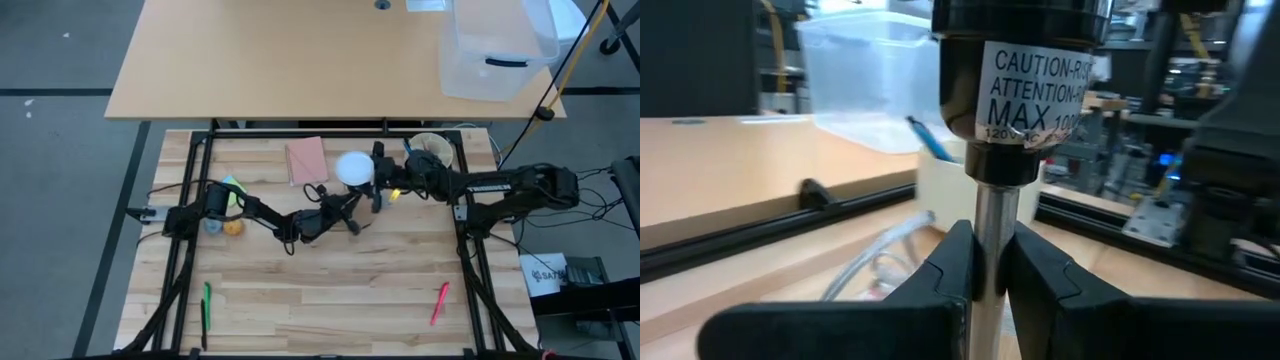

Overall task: Screw lightbulb
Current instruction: Remove the lightbulb from the lamp

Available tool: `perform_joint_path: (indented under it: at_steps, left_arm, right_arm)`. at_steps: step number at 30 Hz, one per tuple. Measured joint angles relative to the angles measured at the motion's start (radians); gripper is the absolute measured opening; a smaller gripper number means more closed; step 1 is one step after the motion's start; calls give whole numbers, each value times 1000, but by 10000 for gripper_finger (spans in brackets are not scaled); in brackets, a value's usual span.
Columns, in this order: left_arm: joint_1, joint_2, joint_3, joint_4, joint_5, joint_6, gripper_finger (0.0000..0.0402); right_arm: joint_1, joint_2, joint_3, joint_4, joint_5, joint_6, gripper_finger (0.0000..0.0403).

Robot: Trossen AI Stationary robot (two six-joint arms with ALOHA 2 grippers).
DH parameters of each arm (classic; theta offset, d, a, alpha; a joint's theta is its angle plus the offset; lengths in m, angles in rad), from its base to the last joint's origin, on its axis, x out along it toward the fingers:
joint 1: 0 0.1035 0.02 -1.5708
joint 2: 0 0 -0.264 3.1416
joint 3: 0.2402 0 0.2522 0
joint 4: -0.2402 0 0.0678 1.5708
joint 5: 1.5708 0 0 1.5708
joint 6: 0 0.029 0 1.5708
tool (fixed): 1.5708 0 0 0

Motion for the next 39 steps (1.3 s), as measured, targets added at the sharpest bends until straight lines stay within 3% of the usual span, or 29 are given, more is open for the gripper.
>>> perform_joint_path:
  at_steps: [8, 14, 30, 39]
  left_arm:
    - [12, 0, 2, -5, 190, -27, 38]
    - [51, 0, 2, -6, 449, -82, 38]
    - [119, 1, 4, -5, 1013, -95, 38]
    - [139, 0, 5, -3, 1226, -107, 38]
  right_arm:
    - [-63, -109, 0, -191, -226, -52, 166]
    - [-96, -124, 1, -240, -397, -115, 166]
    - [-98, -121, 2, -298, -804, -273, 162]
    - [-77, -119, 2, -272, -862, -259, 150]
